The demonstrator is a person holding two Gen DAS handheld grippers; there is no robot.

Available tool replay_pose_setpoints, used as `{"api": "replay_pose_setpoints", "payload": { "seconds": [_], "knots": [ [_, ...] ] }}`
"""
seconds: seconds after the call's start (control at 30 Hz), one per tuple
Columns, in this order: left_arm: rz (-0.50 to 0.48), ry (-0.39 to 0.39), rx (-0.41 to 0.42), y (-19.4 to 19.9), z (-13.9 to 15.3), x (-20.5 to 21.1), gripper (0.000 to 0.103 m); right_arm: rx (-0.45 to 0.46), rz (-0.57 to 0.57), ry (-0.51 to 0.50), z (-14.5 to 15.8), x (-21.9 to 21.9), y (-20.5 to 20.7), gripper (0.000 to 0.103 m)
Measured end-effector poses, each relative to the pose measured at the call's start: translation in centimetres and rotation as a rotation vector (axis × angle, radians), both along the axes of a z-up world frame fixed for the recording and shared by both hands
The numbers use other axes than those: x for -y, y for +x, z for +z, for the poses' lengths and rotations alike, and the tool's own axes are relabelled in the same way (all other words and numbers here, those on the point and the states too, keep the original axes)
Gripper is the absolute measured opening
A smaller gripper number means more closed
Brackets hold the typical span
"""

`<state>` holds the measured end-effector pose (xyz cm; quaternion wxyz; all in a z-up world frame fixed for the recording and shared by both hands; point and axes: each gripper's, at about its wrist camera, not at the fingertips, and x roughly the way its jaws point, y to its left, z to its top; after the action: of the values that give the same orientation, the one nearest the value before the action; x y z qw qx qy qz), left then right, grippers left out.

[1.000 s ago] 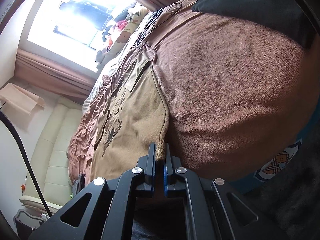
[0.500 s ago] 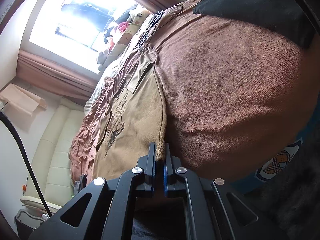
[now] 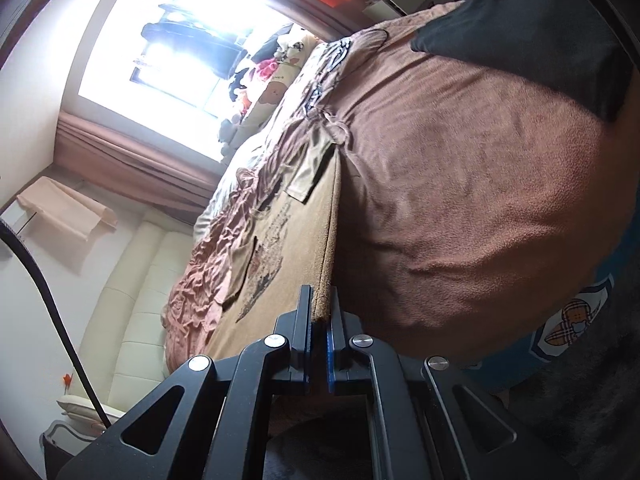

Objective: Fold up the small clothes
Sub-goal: 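Lift the held hem and fold it toward the collar with both grippers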

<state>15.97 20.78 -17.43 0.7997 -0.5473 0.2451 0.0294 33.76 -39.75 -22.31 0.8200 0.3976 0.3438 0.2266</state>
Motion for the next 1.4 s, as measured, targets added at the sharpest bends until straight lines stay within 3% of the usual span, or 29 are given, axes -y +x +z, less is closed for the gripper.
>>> {"api": "replay_pose_setpoints", "payload": {
  "seconds": [0.23,0.97,1.2,1.4],
  "knots": [
    [0.016,0.004,0.091,-1.8,3.3,0.0,0.004,0.051,0.008,0.046,1.6,0.6,-1.6,0.002],
    [0.085,-0.012,0.24,-12.4,8.3,-0.3,0.004,0.176,0.062,0.137,4.2,1.5,-7.6,0.002],
    [0.079,-0.004,0.28,-13.2,9.9,-0.3,0.004,0.206,0.049,0.16,3.8,1.2,-7.8,0.002],
    [0.066,0.011,0.281,-11.0,10.7,-0.7,0.004,0.206,0.037,0.163,3.1,1.3,-6.4,0.002]
  ]
}}
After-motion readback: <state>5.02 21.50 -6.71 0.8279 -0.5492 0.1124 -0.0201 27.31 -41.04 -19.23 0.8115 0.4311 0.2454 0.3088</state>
